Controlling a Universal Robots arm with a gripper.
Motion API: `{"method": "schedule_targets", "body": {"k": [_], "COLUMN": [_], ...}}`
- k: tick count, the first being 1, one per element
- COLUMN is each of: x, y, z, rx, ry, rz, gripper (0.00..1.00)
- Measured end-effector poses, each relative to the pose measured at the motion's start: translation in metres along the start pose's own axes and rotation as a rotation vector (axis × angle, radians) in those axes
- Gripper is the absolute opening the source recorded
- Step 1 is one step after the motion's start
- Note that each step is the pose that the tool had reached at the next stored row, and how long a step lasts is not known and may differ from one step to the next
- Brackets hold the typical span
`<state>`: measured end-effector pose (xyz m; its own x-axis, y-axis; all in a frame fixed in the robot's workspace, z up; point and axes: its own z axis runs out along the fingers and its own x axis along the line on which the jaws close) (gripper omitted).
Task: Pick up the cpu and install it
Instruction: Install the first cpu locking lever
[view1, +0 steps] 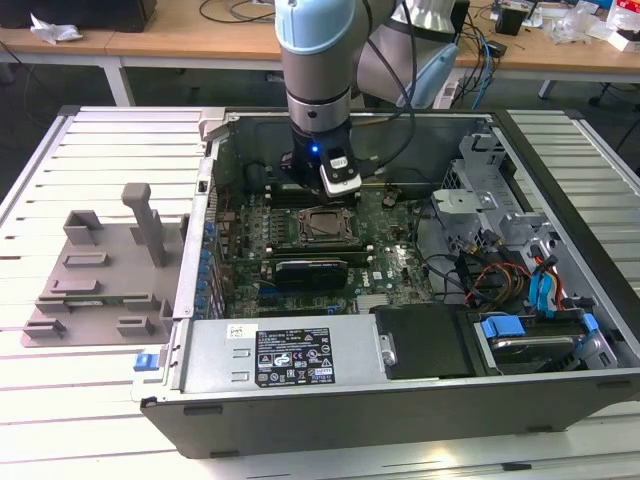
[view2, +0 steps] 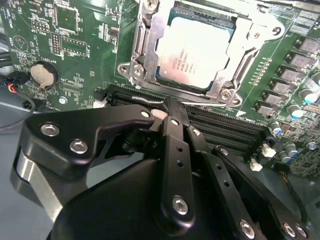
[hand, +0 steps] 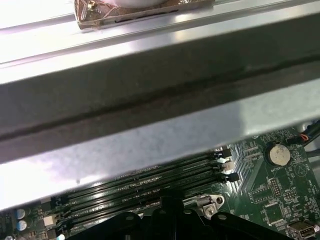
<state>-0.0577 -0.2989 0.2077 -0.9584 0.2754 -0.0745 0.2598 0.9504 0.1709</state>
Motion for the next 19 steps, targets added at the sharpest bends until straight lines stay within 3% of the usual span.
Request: {"method": "schedule_targets", "body": {"k": [13, 17, 18, 19], "x": [0.0005, -0.0002, 0.0002, 0.0029], "y": [-0.0020, -0.0003, -0.0001, 0.0001], "z": [0.0092, -0.0007, -0.0025, -0.0028], "rx": [0.0079, 0.0071, 0.0066, 0.0041], "ry": [-0.0330, -0.0342, -0.0367, -0.0455], "rz": [-0.006, -0.006, -0.006, -0.008], "gripper": [0.11, 0.11, 0.11, 0.11]}}
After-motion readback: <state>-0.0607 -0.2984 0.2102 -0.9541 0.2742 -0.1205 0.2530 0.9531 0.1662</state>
